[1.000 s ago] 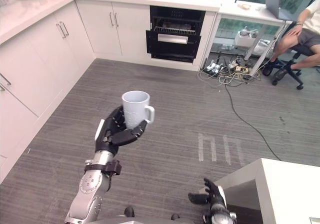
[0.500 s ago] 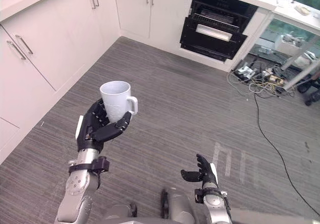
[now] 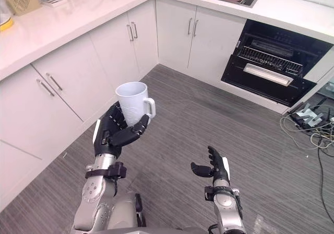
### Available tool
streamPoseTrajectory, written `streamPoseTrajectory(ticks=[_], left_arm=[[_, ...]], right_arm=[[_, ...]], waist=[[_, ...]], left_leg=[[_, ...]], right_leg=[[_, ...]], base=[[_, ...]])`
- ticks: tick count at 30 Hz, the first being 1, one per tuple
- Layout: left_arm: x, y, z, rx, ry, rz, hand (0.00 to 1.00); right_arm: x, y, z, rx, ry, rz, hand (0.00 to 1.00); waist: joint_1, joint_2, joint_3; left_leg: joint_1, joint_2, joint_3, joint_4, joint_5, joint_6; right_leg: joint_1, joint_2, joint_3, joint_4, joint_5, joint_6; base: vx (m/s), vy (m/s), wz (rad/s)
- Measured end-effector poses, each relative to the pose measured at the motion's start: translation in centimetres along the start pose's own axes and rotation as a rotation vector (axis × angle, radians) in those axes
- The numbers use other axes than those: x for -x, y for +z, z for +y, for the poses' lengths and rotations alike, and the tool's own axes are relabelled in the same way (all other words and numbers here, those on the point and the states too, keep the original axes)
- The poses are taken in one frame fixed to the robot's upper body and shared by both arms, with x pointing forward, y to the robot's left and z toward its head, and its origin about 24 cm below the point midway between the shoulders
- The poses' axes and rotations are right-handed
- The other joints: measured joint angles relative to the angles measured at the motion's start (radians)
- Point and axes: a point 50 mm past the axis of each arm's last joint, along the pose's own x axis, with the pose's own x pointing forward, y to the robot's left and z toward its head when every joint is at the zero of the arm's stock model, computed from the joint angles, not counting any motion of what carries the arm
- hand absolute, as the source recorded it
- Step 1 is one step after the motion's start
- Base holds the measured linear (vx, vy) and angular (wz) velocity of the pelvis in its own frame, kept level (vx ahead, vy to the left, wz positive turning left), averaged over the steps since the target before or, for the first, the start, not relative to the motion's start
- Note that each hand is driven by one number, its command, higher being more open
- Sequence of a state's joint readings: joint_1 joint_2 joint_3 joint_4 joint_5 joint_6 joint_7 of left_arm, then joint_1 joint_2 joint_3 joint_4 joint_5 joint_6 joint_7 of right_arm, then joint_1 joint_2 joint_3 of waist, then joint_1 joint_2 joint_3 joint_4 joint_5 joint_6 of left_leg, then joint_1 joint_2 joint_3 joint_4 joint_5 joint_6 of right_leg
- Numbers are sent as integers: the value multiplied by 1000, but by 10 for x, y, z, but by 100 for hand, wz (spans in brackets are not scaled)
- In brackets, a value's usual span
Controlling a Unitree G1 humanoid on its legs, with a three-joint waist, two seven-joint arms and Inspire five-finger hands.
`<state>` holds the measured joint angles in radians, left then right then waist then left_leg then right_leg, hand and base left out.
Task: Walk over to the sink, pick up the cup, carry it to the dishwasher, place the cup inside the dishwasher, then close the dishwasher door
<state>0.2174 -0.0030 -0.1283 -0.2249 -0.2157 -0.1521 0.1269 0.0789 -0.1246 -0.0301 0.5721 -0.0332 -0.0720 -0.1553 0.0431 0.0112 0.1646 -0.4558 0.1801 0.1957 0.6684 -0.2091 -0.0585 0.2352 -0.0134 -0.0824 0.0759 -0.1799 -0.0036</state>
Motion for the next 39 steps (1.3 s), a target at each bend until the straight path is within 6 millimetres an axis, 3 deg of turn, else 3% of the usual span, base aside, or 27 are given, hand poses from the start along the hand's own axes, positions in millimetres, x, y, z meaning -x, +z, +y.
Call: streamPoseTrajectory(ticks=[1, 2, 3, 5, 7, 9, 12, 13, 15, 17, 18, 19, 20, 21, 22, 23, 24, 25, 27, 29, 30, 32, 33, 34, 35, 36, 39], left_arm=[[0, 0, 1, 1, 6, 0, 30], [1, 0, 1, 4, 11, -3, 30], [0, 0, 1, -3, 8, -2, 30], [0, 1, 6, -22, 14, -5, 30], [1, 0, 9, -35, 18, 5, 30], [2, 0, 14, -78, 11, 23, 30], [7, -4, 14, -92, 15, 45, 30], [7, -3, 8, -84, -5, 39, 30], [8, -3, 1, -74, -40, 32, 30], [8, -5, -6, -71, -79, 39, 30], [8, -7, -8, -83, -99, 45, 30], [9, -11, -11, -90, -111, 60, 30], [10, -15, -10, -98, -111, 78, 30], [11, -23, -13, -99, -120, 113, 30], [11, -25, -13, -98, -116, 118, 30], [9, -29, -14, -80, -91, 135, 30], [10, -32, -15, -60, -71, 148, 30], [11, -32, -14, -57, -65, 150, 30], [13, -30, -16, -50, -70, 139, 30], [13, -30, -14, -67, -83, 140, 30], [13, -31, -13, -70, -83, 144, 30], [13, -33, -12, -76, -88, 154, 30], [14, -33, -13, -71, -89, 155, 30], [14, -33, -13, -66, -86, 153, 30], [13, -34, -11, -81, -85, 155, 30], [12, -33, -3, -120, -71, 157, 30], [12, -33, 2, -139, -48, 158, 30]], right_arm=[[0, -4, -4, 14, -6, 17, 90], [0, -10, -9, 34, -11, 42, 90], [0, -15, -7, 33, -8, 76, 90], [-1, -15, -3, 29, 1, 83, 90], [-3, -12, -2, 25, 1, 73, 90], [-6, -3, 6, 7, 12, 47, 90], [-1, 6, 19, -31, 35, 1, 90], [2, 15, 26, -49, 54, -42, 90], [5, 31, 36, -69, 82, -111, 90], [7, 44, 42, -75, 106, -174, 90], [7, 48, 43, -78, 111, -195, 90], [8, 50, 41, -75, 106, -205, 90], [8, 47, 38, -74, 99, -199, 90], [9, 45, 35, -69, 89, -194, 90], [9, 46, 34, -69, 88, -195, 90], [15, 50, 31, -77, 85, -224, 90], [25, 55, 28, -92, 80, -261, 90], [30, 59, 30, -106, 85, -286, 90], [37, 80, 31, -150, 79, -383, 90], [38, 96, 34, -195, 88, -463, 90], [36, 108, 37, -209, 101, -502, 90], [34, 113, 36, -224, 101, -519, 90], [33, 111, 31, -230, 95, -518, 90], [32, 110, 28, -218, 93, -514, 90], [30, 106, 30, -216, 95, -491, 90], [29, 98, 36, -234, 110, -447, 90], [32, 100, 42, -252, 149, -453, 90]], waist=[[3, 4, -2], [7, 29, -12], [14, 18, -12], [7, -17, -9], [8, -26, -9], [-16, -51, 0], [-38, -45, 0], [-39, -45, 0], [-49, -40, -6], [-60, -50, -15], [-70, -68, -29], [-93, -73, -44], [-102, -59, -57], [-115, -15, -66], [-115, -5, -66], [-114, 28, -50], [-109, 36, -46], [-97, 40, -45], [-68, 46, -45], [-55, 37, -46], [-46, 31, -41], [-42, 16, -32], [-41, 44, -42], [-39, 57, -42], [-35, 49, -39], [-46, 5, -41], [-39, -4, -43]], left_leg=[[6, -29, -4, -168, 63, -3], [20, -45, -15, -349, 194, 11], [37, -74, -20, -315, 298, 98], [-1, -99, -8, -161, 170, 122], [7, -105, 2, -99, 89, 132], [113, -152, 4, -143, 26, 146], [285, -159, 10, -212, -43, 163], [357, -155, 19, -253, -63, 159], [428, -139, 36, -298, -93, 142], [496, -142, 48, -335, -122, 106], [547, -159, 51, -370, -140, 88], [598, -164, 42, -404, -162, 63], [627, -158, 25, -412, -171, 47], [645, -112, 2, -358, -187, 17], [642, -99, 1, -335, -185, 13], [574, -40, -8, -83, -117, -44], [488, -1, -10, 166, 77, -43], [443, 23, -10, 284, 134, -50], [301, 74, -16, 520, 50, -30], [193, 70, -17, 464, -23, 13], [121, 39, -33, 322, -67, 32], [93, -35, -104, 88, -60, 10], [111, -78, -234, -227, 17, -38], [126, -71, -267, -295, 113, -81], [157, -94, -261, -289, 192, -32], [166, -125, -229, -250, 137, -13], [158, -126, -178, -65, 2, 39]], right_leg=[[17, -17, 9, 0, -22, 18], [46, -23, 25, -1, -59, 58], [89, -56, 36, -2, -86, 79], [92, -99, 50, 42, -63, 96], [37, -115, 70, 203, -60, 101], [-152, -150, 116, 662, 45, 205], [-361, -138, 97, 930, -61, 96], [-460, -132, 42, 903, -93, 61], [-567, -101, -44, 722, -100, 46], [-626, -68, -109, 454, -47, 37], [-641, -50, -120, 282, 34, 32], [-645, -33, -127, 246, 150, -14], [-629, -24, -134, 249, 202, -52], [-598, 5, -155, 267, 231, -69], [-591, 13, -163, 270, 230, -71], [-540, 44, -188, 301, 212, -87], [-459, 61, -171, 274, 173, -93], [-404, 77, -148, 243, 151, -86], [-250, 121, -59, 142, 127, -78], [-165, 115, 17, 89, 125, -80], [-127, 82, 81, 81, 97, -68], [-93, 31, 139, 90, 42, -21], [-82, 8, 187, 125, -31, 21], [-76, 13, 208, 143, -71, 37], [-57, -7, 245, 166, -108, 50], [-48, -48, 278, 182, -114, 45], [-52, -72, 362, 257, -117, 50]], base=[[548, 247, -30], [687, 336, -38], [588, 302, -20], [631, 324, -2], [495, 248, -5], [530, 274, 11], [454, 160, 0], [462, 113, -18], [548, 56, -27], [584, 24, -22], [659, 2, 9], [700, -5, 24], [778, -24, 27], [641, -16, 9], [789, -37, -12], [725, -76, -24], [852, -74, -36], [832, -30, -69], [664, 57, -102], [590, 140, -113], [572, 217, -112], [594, 333, -104], [522, 389, -100], [539, 427, -98], [531, 399, -63], [642, 424, -58], [508, 267, -75]])
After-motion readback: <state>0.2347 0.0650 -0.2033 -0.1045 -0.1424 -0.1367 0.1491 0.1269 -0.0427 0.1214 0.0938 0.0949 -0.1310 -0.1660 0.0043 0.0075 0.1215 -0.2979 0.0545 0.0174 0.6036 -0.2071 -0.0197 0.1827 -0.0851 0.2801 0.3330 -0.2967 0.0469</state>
